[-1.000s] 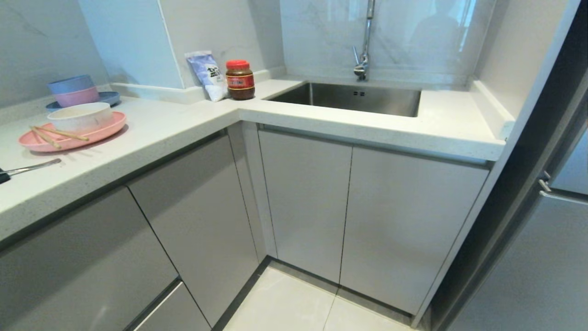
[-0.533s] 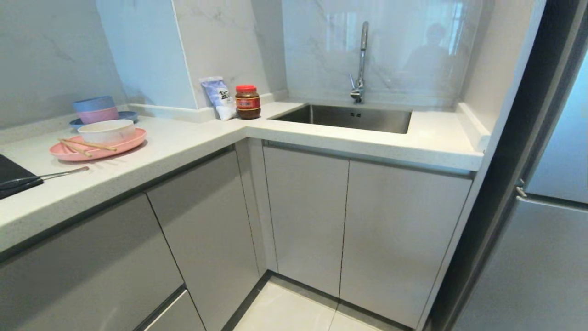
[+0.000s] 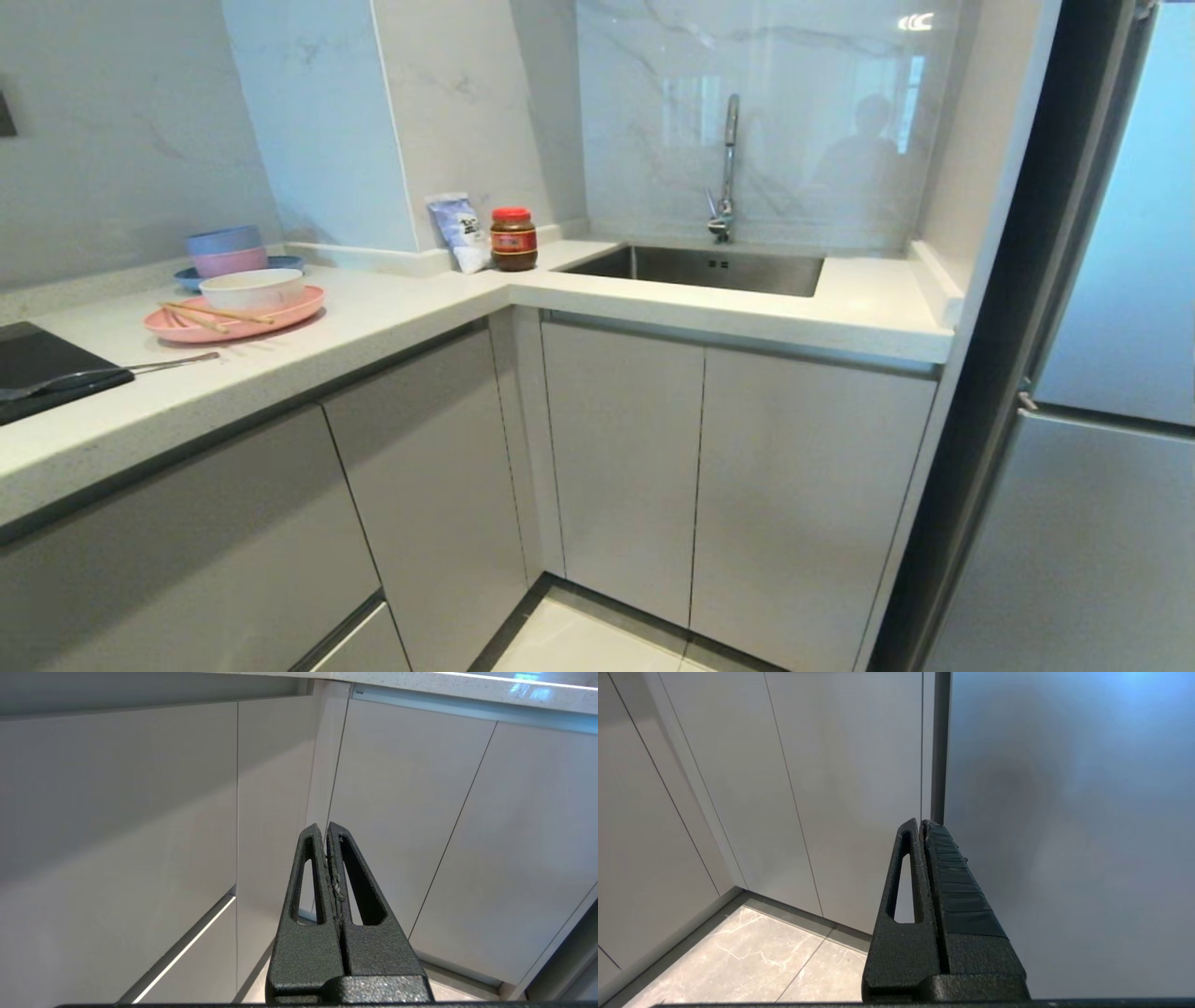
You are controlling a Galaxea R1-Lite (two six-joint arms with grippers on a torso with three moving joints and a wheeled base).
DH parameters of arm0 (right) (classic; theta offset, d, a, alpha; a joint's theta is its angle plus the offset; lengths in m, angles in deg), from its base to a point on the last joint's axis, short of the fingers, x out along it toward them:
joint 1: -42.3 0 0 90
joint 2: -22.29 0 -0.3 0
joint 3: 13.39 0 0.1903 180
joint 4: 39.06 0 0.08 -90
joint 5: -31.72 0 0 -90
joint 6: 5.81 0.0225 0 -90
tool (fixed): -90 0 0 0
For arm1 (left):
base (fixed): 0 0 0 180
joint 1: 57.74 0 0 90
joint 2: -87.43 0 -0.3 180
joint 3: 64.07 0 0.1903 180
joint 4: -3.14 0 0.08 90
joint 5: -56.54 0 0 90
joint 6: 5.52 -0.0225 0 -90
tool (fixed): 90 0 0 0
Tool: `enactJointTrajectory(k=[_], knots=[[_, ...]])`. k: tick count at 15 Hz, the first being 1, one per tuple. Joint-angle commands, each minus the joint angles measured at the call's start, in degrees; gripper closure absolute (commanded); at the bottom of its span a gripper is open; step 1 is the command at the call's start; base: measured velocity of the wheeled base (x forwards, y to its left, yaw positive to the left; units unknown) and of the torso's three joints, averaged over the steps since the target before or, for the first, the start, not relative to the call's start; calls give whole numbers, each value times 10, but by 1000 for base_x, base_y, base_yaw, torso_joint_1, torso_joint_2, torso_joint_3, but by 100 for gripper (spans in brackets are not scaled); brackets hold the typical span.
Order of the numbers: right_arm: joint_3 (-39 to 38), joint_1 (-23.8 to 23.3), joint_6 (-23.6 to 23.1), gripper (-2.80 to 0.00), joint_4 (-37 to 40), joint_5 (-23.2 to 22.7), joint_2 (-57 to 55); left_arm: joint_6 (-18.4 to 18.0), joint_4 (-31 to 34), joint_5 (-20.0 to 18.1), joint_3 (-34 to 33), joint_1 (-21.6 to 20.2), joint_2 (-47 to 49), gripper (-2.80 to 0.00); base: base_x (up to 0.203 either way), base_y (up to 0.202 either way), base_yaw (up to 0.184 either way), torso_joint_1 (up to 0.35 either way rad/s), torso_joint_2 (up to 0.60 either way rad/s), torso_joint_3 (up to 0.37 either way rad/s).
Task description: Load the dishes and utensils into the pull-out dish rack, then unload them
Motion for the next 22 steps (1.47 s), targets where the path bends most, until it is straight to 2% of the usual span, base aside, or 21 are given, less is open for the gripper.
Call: enactJointTrajectory(k=[1,22], knots=[[-1,0,0,0,0,0,0,1,0,0,-9,0,1,0,0,0,0,0,0,0],[-1,0,1,0,1,0,0,1,0,0,-9,0,1,0,0,0,0,0,0,0]])
